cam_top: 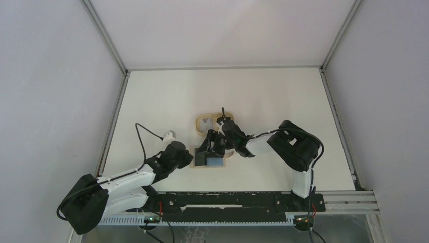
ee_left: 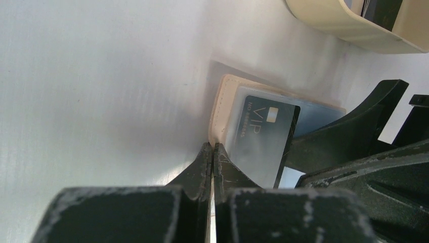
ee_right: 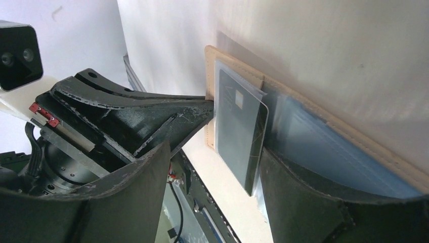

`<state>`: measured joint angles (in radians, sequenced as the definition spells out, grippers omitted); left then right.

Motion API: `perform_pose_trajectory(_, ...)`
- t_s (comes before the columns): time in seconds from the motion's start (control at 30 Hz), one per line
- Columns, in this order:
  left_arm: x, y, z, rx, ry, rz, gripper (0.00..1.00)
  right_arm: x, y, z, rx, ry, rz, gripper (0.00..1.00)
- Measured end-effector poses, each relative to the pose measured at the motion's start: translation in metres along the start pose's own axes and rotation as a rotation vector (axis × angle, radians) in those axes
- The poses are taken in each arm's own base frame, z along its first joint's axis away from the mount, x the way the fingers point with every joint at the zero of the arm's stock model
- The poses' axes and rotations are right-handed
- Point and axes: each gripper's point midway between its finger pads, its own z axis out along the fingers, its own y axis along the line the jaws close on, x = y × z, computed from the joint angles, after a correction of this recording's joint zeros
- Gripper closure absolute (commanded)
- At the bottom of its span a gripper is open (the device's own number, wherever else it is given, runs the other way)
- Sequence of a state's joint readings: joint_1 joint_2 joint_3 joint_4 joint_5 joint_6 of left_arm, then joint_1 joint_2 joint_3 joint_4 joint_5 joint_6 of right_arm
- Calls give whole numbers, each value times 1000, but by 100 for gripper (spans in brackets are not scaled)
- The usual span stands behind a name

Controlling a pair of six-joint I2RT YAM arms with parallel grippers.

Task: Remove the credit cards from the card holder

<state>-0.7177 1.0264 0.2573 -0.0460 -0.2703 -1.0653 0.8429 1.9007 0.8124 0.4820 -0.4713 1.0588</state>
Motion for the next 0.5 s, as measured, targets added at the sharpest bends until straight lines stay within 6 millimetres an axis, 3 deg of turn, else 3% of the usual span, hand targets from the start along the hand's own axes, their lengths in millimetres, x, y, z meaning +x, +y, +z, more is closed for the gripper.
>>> perform_pose_trajectory(0.23,0,0,0,2,1,-1,100,16,8,5,-20,35,-16,26)
perform_pose_trajectory(0.5,0,0,-1,2,1,0,100,16,15,5,-51,34,-12,28)
